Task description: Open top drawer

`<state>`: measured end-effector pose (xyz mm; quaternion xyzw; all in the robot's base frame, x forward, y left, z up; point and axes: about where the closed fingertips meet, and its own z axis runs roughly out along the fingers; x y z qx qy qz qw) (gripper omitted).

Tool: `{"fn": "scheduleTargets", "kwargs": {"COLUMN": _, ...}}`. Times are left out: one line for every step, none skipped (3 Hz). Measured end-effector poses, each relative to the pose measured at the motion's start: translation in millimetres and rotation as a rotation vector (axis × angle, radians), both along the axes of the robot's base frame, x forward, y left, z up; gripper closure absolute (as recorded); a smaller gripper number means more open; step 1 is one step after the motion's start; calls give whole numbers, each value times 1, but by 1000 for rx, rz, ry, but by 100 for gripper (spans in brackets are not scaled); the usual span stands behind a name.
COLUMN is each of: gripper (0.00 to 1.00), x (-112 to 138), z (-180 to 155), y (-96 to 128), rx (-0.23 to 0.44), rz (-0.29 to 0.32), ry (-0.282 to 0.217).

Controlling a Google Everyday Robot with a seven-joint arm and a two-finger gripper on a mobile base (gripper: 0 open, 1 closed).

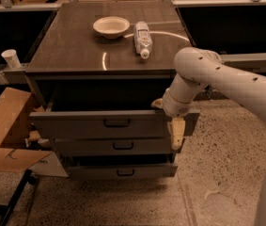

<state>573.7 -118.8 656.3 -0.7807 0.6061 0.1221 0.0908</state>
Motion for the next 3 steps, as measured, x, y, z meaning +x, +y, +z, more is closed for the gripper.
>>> {"fn": "scheduleTargets", "kwargs": {"gripper": 18, "x": -24, "z": -17, "y": -8, "rx": -10, "rz": -15, "ry": 64}}
{"fn": "scheduleTargets", "kwargs": {"gripper": 42, "x": -24, "z": -11, "y": -8, "rx": -10, "rz": -16, "ry": 66}}
{"fn": "scheduleTargets", "kwargs": {"gripper": 65, "x": -24, "z": -10, "y": -8, "rx": -10, "rz": -16, "ry": 66}}
